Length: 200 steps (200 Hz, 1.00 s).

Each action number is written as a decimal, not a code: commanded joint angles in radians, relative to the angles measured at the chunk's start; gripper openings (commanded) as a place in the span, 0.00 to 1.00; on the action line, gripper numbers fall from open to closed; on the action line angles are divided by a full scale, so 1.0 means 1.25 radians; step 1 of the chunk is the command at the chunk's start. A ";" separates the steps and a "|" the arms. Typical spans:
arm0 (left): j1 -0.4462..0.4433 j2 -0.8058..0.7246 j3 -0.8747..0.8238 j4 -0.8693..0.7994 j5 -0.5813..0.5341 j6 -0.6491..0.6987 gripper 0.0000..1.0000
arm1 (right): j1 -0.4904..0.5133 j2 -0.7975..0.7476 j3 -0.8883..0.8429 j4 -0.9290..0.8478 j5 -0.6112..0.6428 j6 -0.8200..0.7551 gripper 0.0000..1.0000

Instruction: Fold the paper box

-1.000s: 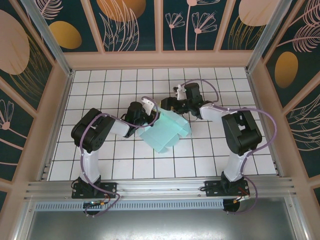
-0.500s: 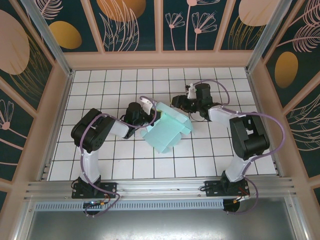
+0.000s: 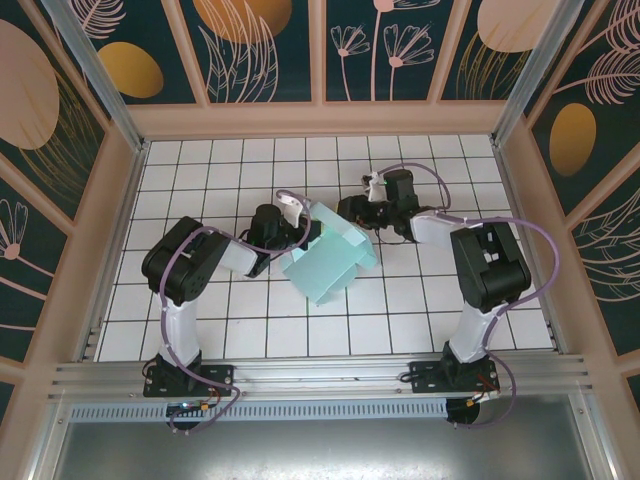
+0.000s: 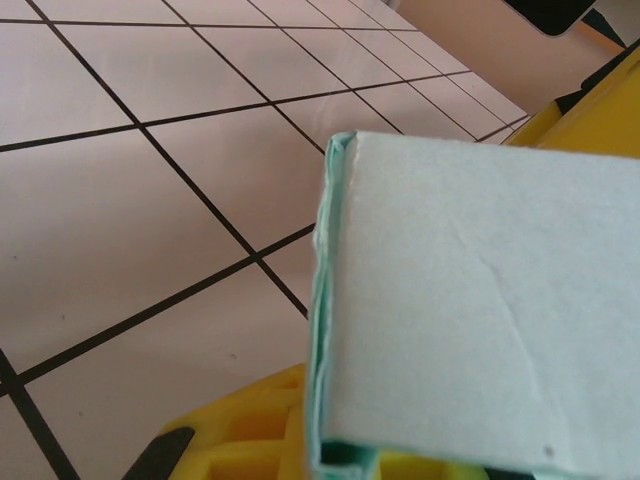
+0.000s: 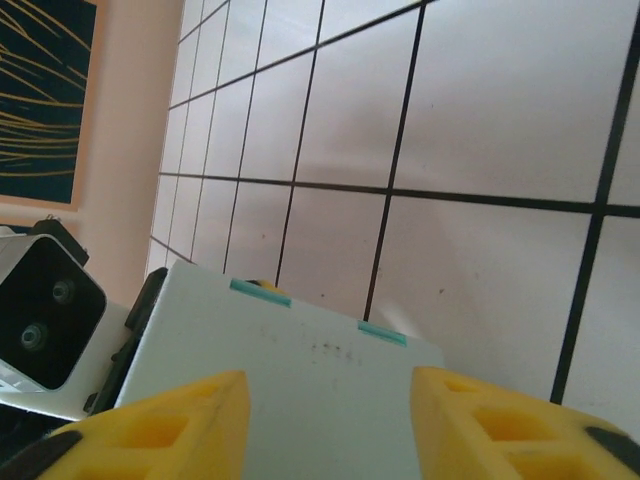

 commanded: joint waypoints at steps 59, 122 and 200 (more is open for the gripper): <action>0.044 -0.013 -0.038 0.204 -0.002 -0.176 0.00 | -0.126 -0.287 -0.167 0.108 0.140 0.033 0.55; 0.082 -0.030 -0.028 0.302 0.023 -0.361 0.00 | -0.191 -0.519 -0.357 0.201 0.138 0.054 0.62; 0.087 -0.017 0.005 0.348 0.017 -0.450 0.00 | -0.061 -0.525 -0.454 0.483 0.051 0.154 0.58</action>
